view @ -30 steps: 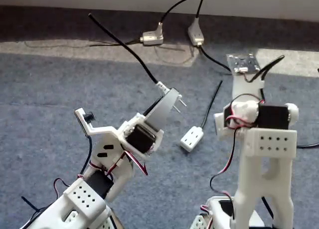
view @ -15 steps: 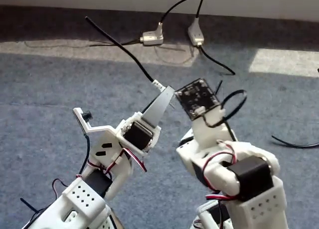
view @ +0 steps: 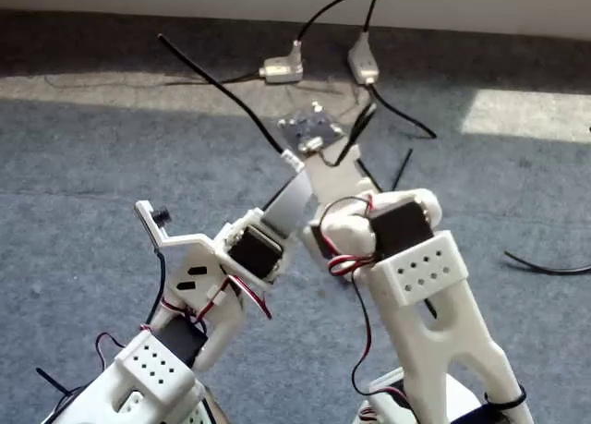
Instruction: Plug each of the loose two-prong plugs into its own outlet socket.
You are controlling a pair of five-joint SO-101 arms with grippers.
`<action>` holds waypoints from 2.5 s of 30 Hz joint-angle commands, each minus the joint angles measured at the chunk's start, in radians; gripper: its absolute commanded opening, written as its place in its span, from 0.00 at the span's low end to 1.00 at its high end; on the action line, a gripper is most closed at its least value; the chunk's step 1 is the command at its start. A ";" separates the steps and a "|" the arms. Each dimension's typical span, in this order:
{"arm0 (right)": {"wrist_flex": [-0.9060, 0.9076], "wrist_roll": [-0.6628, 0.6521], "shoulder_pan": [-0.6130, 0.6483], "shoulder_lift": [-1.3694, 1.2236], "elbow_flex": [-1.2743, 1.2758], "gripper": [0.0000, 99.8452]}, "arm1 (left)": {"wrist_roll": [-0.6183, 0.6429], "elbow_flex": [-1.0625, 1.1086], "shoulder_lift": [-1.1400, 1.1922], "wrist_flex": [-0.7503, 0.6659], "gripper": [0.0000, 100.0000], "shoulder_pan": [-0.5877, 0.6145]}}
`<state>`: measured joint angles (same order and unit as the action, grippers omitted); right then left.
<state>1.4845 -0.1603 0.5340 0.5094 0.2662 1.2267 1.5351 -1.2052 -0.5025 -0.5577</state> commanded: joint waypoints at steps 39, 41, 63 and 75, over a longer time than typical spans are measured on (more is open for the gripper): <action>-0.079 -0.137 -0.206 -0.248 -0.378 0.01 | -0.002 0.005 -0.008 0.002 0.01 -0.074; -0.079 -0.137 -0.208 -0.248 -0.378 0.01 | -0.002 0.005 -0.008 0.003 0.01 -0.074; 0.065 -0.137 -0.437 -0.239 -0.367 0.01 | -0.117 0.007 -0.007 0.037 0.01 -0.077; 0.125 -0.138 -1.032 -0.246 -0.268 0.01 | -0.115 -0.315 0.035 0.512 0.01 0.068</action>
<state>1.6057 -0.2892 -0.3928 0.2547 -0.0422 1.1147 1.3341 -1.2052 -0.0499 -0.5332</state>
